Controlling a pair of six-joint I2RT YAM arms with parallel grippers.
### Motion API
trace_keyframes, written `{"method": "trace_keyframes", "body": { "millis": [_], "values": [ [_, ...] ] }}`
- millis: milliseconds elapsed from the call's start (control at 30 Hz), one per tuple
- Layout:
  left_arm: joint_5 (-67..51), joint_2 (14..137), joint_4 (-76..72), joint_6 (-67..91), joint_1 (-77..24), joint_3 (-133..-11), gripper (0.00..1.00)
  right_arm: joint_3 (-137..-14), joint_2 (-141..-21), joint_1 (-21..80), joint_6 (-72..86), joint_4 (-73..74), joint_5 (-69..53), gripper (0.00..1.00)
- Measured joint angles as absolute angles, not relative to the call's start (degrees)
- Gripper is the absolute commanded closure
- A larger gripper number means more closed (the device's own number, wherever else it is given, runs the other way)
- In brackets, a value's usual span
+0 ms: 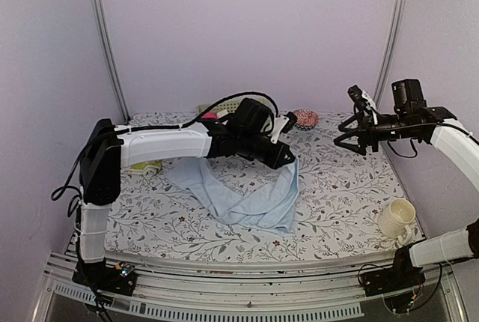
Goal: Roll the towels
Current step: Pass from the left arm to the right
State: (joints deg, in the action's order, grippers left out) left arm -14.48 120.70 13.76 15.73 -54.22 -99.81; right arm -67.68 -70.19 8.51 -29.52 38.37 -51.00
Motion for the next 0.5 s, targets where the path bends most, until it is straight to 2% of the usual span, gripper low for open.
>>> {"method": "trace_keyframes", "body": {
  "millis": [233, 500],
  "values": [
    [-18.94, 121.36, 9.32, 18.85, -52.62, -103.02, 1.00, -63.00, -71.18, 16.16, -29.76, 36.77, -42.54, 0.24],
    [-30.37, 121.23, 3.55, 20.01, -52.05, -101.47, 1.00, -63.13, -77.73, 18.48, -32.47, 31.44, -39.57, 0.23]
  ]
}}
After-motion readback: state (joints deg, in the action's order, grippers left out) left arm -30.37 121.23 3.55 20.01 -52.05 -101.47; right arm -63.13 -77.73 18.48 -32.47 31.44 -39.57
